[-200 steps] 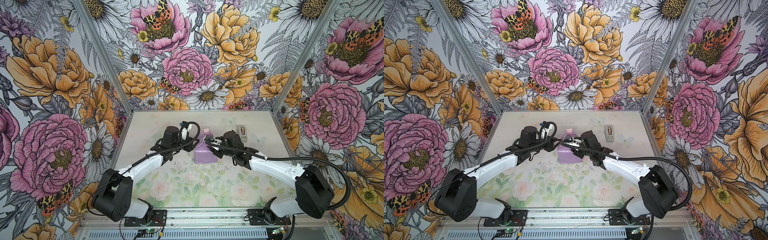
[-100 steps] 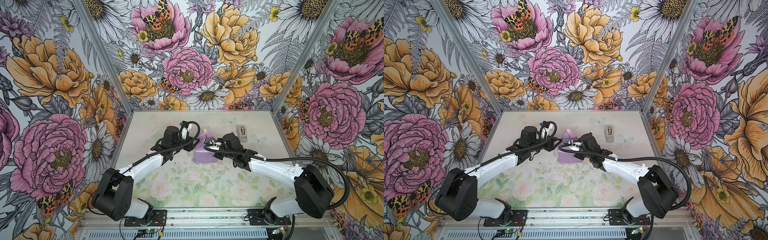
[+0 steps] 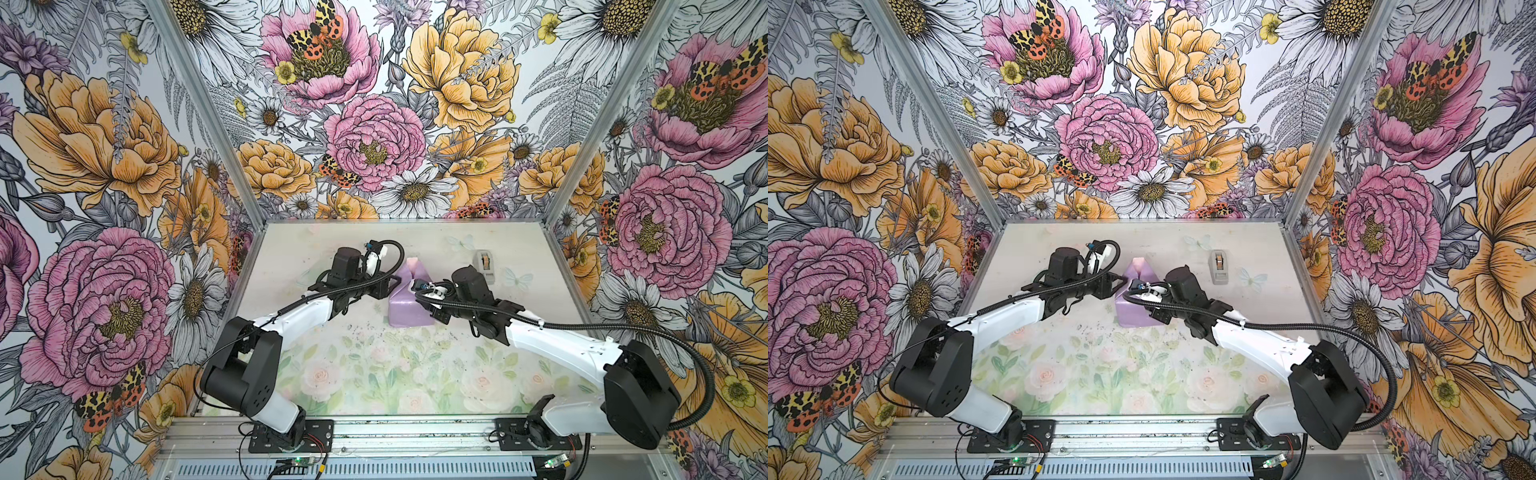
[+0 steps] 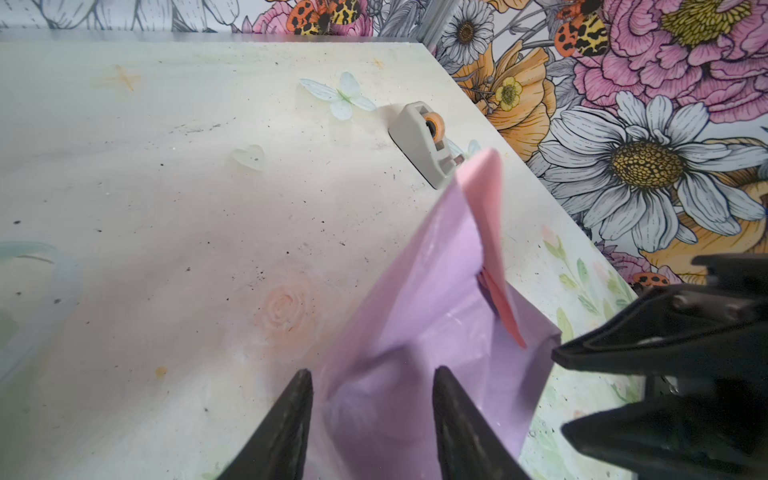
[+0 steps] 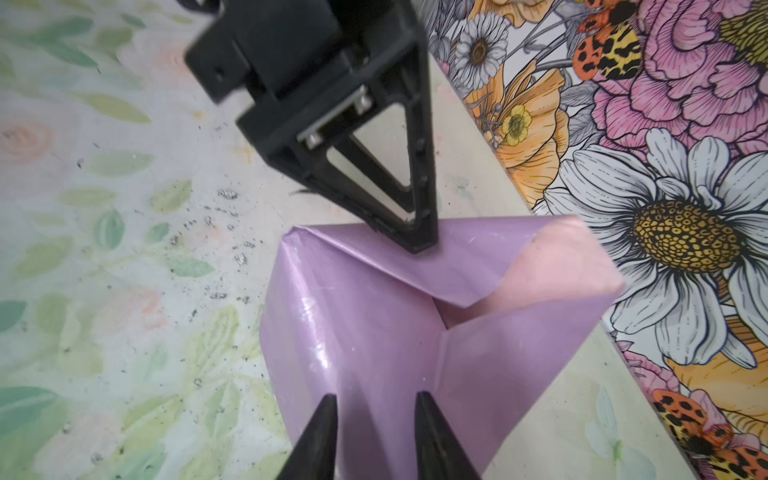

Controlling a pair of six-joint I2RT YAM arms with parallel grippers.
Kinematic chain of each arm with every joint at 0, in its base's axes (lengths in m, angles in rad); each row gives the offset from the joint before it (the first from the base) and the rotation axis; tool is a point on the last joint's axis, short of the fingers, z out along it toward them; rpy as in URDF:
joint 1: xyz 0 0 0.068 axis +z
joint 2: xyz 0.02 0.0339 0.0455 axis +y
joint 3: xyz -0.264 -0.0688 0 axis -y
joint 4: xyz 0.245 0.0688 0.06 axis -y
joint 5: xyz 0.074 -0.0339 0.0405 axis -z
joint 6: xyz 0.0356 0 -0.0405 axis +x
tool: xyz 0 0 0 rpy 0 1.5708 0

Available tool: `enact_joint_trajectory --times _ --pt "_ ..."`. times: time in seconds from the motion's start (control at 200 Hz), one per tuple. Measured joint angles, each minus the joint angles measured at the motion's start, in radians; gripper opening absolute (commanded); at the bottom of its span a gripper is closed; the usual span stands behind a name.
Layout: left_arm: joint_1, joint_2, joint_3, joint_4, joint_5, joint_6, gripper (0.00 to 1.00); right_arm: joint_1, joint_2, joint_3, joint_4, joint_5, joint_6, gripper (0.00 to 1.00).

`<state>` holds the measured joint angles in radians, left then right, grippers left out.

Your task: Wrap the gift box in paper

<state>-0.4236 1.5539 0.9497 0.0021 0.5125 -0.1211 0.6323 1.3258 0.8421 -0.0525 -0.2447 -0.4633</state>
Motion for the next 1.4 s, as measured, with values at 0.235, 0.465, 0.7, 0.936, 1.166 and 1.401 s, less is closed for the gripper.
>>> enact_joint_trajectory --times 0.235,0.465,0.7,0.936,1.166,1.401 --pt "0.039 0.015 0.072 -0.032 0.104 0.067 0.58 -0.161 -0.037 0.012 0.039 -0.141 0.196 0.49" --pt "0.055 0.073 0.113 -0.056 0.141 0.095 0.58 -0.202 0.107 0.122 0.035 -0.189 0.315 0.52" --pt "0.055 0.123 0.113 -0.112 0.154 0.125 0.58 -0.202 0.203 0.154 0.023 -0.214 0.341 0.53" --pt "0.055 0.159 0.150 -0.201 0.154 0.186 0.58 -0.202 0.253 0.175 -0.014 -0.243 0.330 0.57" --pt "0.053 0.159 0.182 -0.278 0.138 0.261 0.57 -0.202 0.300 0.193 -0.055 -0.259 0.299 0.60" --pt "0.040 0.161 0.215 -0.336 0.106 0.309 0.57 -0.195 0.322 0.229 -0.087 -0.269 0.266 0.66"
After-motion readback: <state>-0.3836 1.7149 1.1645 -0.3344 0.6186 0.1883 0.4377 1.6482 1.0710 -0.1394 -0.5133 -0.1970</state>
